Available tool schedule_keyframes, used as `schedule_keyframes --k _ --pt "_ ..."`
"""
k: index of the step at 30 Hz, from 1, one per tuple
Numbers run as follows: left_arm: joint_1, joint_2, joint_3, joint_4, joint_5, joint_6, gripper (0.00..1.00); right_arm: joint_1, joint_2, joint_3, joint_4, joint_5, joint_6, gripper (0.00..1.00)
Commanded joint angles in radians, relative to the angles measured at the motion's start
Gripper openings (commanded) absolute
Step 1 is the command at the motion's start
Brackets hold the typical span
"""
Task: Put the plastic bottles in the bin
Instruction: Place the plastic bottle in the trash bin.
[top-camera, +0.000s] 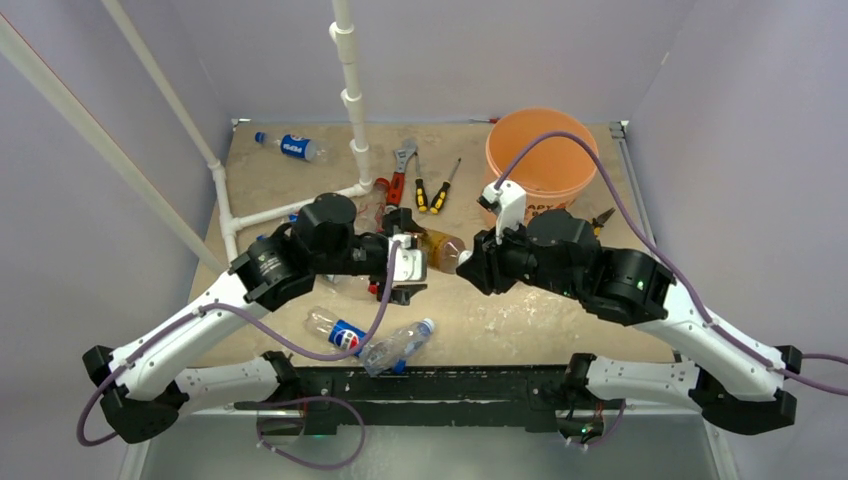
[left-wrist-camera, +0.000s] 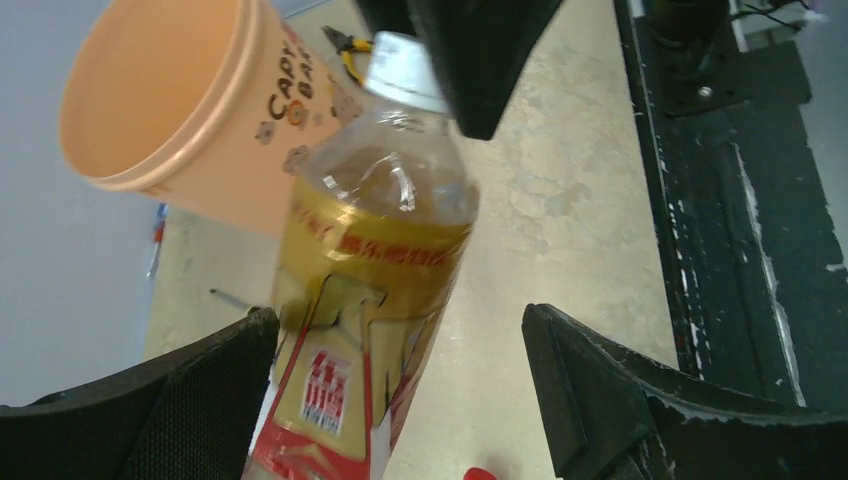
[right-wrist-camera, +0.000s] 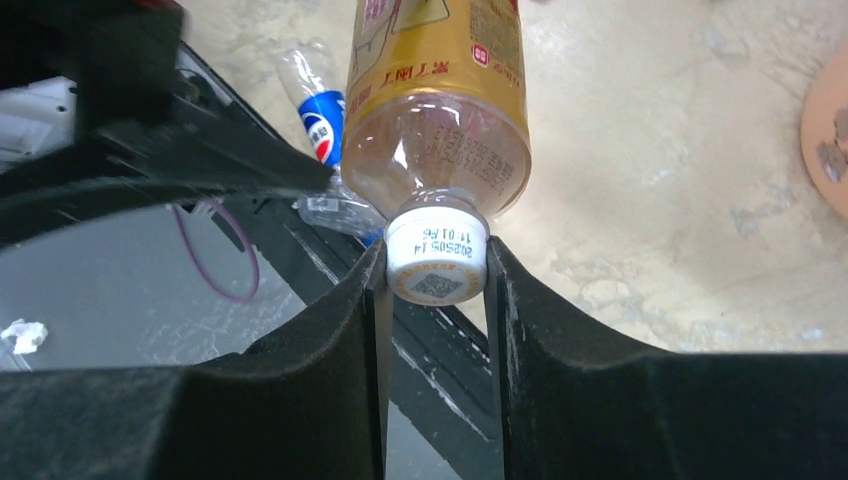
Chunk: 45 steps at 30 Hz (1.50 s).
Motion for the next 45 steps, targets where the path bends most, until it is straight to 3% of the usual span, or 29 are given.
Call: schedule_keyframes --k 1,14,26,30,37,41,42,45 --pt "-0.036 0.015 0.044 -0.045 0.063 0.086 0.93 0.002 0.031 0.093 0.048 -0.078 -0.109 0.0" --pt "-0.063 0.017 0.014 -0.033 -0.114 0.121 0.99 0.002 0.087 0.146 0.023 -0.119 -0.212 0.0" --pt "-0.063 0.03 -0.032 0.02 -0.111 0.086 0.94 0.002 0.049 0.23 -0.041 -0.157 -0.218 0.0" --pt "-0.063 0.04 -0.025 0.046 -0.094 0.06 0.83 0.002 0.049 0.242 -0.049 -0.158 -0.22 0.0" --pt "-0.063 0.052 -0.022 0.055 -0.088 0.023 0.42 0.002 0.039 0.237 -0.039 -0.154 -0.217 0.0" --pt "-0.063 0.043 -0.02 0.065 -0.092 0.013 0.4 0.002 0.036 0.243 -0.035 -0.159 -0.216 0.0" --pt "-0.063 0.039 -0.02 0.068 -0.092 0.008 0.4 0.002 0.035 0.244 -0.034 -0.167 -0.215 0.04" --pt "-0.063 0.029 -0.023 0.09 -0.087 -0.017 0.36 0.002 0.02 0.238 -0.012 -0.174 -0.2 0.46"
